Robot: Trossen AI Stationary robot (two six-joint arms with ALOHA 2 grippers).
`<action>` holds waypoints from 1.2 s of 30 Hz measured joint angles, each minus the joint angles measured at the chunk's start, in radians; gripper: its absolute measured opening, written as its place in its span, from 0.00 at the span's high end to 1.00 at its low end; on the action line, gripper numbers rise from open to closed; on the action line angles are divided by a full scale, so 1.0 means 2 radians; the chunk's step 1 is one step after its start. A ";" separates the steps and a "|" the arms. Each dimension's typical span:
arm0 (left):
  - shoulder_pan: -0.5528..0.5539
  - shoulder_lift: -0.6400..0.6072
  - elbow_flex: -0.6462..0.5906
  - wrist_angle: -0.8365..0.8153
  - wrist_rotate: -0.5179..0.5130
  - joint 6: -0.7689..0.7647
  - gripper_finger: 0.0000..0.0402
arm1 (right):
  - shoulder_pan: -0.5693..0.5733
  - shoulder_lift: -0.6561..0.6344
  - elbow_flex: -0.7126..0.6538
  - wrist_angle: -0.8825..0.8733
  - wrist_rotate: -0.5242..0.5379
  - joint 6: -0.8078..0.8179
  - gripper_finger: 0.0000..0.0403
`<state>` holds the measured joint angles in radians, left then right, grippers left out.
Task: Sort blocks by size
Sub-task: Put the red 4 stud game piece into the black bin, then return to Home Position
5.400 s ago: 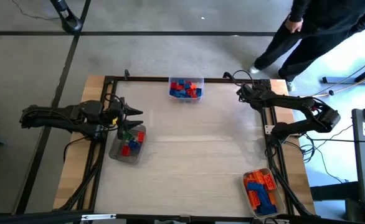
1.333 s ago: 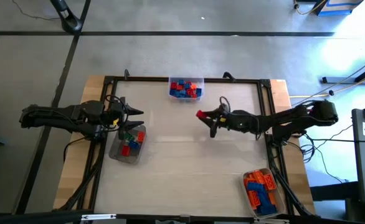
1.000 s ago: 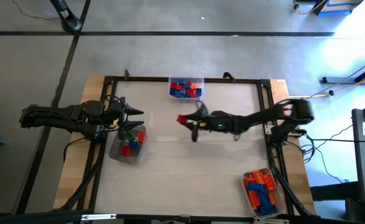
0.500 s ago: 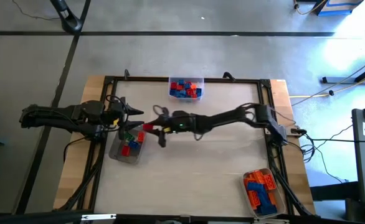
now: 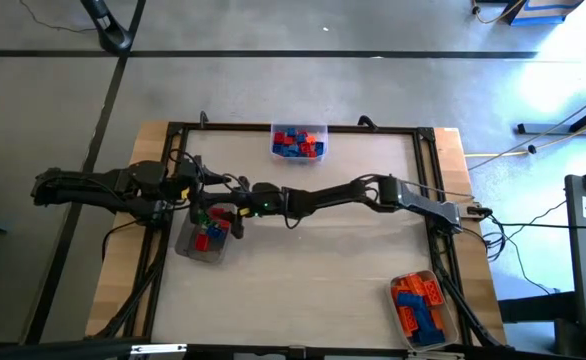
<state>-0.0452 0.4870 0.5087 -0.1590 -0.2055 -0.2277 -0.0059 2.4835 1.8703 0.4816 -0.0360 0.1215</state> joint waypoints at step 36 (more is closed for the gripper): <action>0.003 -0.227 -0.107 -0.042 0.000 0.090 0.93 | -0.035 -0.341 -0.230 -0.275 -0.083 -0.041 0.95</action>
<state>-0.0391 0.0337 0.2946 -0.2436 -0.2054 -0.0475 -0.0757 1.8014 1.4098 -0.0684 -0.2024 0.0401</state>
